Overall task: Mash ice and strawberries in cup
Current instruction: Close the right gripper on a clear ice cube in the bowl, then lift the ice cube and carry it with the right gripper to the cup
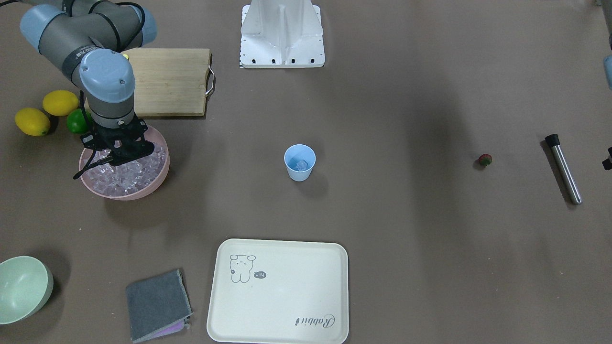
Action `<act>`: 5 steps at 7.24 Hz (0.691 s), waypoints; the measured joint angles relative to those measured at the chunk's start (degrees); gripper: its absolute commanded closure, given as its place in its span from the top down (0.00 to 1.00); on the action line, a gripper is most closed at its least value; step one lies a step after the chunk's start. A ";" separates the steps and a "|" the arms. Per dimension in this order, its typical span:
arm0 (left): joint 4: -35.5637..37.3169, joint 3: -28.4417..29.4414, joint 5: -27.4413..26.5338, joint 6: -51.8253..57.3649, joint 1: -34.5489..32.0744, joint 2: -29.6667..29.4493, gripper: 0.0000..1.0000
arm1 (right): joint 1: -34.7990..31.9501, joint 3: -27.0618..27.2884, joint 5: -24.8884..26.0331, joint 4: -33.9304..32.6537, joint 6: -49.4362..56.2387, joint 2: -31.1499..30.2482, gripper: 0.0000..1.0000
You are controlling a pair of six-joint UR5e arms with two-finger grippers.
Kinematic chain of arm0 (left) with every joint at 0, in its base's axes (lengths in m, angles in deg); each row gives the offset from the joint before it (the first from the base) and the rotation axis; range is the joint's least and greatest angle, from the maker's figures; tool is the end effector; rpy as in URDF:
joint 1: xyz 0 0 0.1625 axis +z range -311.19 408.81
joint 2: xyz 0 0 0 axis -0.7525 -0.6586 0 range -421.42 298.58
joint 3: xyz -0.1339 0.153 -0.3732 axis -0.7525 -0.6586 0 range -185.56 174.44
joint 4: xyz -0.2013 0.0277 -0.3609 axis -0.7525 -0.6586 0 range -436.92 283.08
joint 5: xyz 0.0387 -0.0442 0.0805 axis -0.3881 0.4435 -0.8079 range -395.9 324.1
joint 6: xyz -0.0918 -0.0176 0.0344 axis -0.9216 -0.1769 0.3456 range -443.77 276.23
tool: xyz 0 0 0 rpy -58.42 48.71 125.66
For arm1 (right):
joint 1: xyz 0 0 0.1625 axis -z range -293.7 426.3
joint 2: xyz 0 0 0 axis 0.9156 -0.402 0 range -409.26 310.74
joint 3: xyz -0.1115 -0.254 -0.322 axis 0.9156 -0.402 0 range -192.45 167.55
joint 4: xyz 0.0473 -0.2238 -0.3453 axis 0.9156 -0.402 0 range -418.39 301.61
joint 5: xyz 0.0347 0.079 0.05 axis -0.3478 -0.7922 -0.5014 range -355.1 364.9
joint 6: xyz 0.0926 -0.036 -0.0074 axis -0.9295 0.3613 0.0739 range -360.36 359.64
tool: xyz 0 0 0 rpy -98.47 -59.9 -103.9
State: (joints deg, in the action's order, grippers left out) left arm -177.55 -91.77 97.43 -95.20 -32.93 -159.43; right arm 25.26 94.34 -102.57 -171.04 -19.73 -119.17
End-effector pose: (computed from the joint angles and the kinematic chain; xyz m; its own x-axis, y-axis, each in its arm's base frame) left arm 0.0170 -0.5686 0.5989 0.7082 0.0837 -0.7010 0.0014 0.9928 0.1199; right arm -0.3694 -0.4585 0.3940 0.7808 -0.5134 0.3560 0.5005 0.8551 0.1353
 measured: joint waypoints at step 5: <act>0.00 0.26 0.00 0.00 0.00 0.05 0.98 | -2.19 2.25 -2.30 -4.95 0.04 4.87 0.17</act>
State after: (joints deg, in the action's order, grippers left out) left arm -177.55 -91.52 97.43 -95.20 -32.93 -159.38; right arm 23.07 96.58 -104.87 -175.99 -19.69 -114.30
